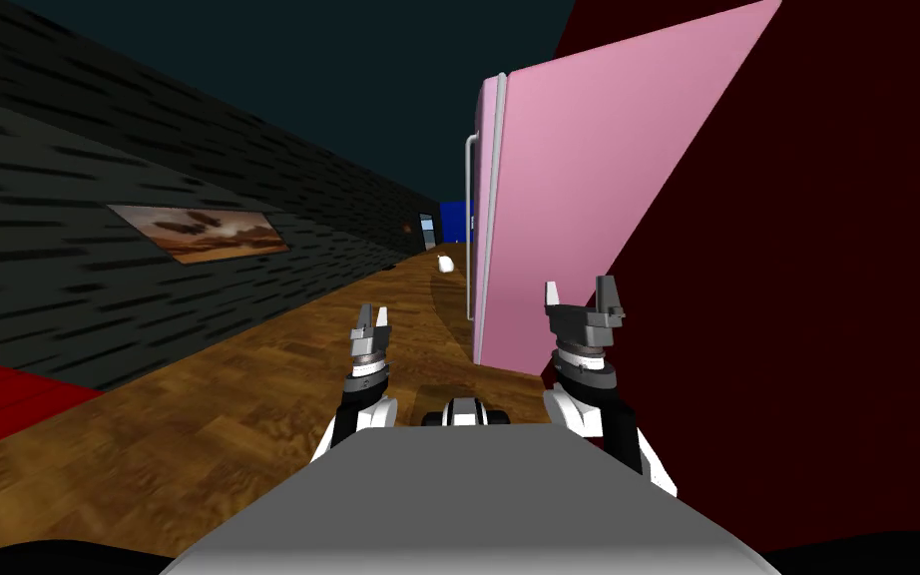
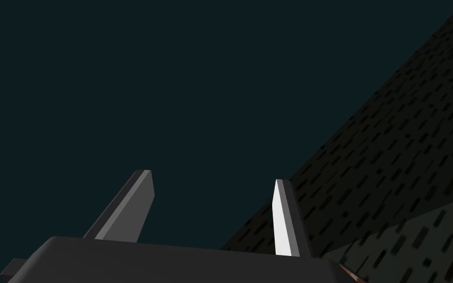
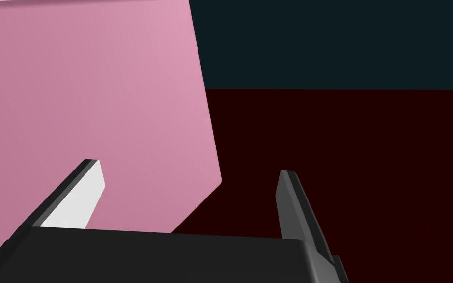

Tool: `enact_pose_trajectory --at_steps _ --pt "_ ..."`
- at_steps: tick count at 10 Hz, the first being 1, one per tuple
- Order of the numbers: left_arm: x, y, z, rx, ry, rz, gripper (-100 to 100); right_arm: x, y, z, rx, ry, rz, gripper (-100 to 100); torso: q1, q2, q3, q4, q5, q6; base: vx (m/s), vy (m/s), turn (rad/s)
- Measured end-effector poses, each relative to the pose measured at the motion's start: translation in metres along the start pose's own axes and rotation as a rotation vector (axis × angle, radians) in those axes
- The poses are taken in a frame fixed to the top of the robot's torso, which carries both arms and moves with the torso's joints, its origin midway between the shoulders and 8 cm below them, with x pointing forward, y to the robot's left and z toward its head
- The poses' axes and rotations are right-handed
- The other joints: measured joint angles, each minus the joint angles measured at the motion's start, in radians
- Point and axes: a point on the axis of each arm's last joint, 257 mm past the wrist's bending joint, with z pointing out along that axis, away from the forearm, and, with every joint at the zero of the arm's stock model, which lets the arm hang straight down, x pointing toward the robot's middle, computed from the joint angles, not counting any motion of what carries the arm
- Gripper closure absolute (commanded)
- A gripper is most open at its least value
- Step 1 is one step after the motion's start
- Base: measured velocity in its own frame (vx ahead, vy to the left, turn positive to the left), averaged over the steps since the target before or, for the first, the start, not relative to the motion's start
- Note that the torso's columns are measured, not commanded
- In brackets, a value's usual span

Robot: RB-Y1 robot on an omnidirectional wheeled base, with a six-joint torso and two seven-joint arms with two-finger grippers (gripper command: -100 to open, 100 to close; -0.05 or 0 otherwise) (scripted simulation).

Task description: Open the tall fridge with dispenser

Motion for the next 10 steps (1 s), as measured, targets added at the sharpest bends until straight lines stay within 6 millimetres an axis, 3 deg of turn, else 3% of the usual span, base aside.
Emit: enact_pose_trajectory --at_steps 2,4,10 --pt "0.000 0.000 0.000 0.000 0.000 0.000 0 -0.002 0.014 0.002 -0.058 -0.002 0.029 -100 0.000 0.001 0.001 0.000 0.000 0.000 0.063 0.009 0.261" --pt "0.000 0.000 0.000 0.000 0.000 0.000 0 -0.003 0.039 0.010 -0.158 -0.010 0.084 -100 0.001 -0.002 -0.001 -0.001 0.000 0.000 0.091 0.005 0.219" --pt "0.000 0.000 0.000 0.000 0.000 0.000 0 -0.019 0.082 0.020 -0.354 -0.057 0.213 -100 0.000 0.000 0.000 0.000 0.000 0.000 0.060 -0.008 0.197"
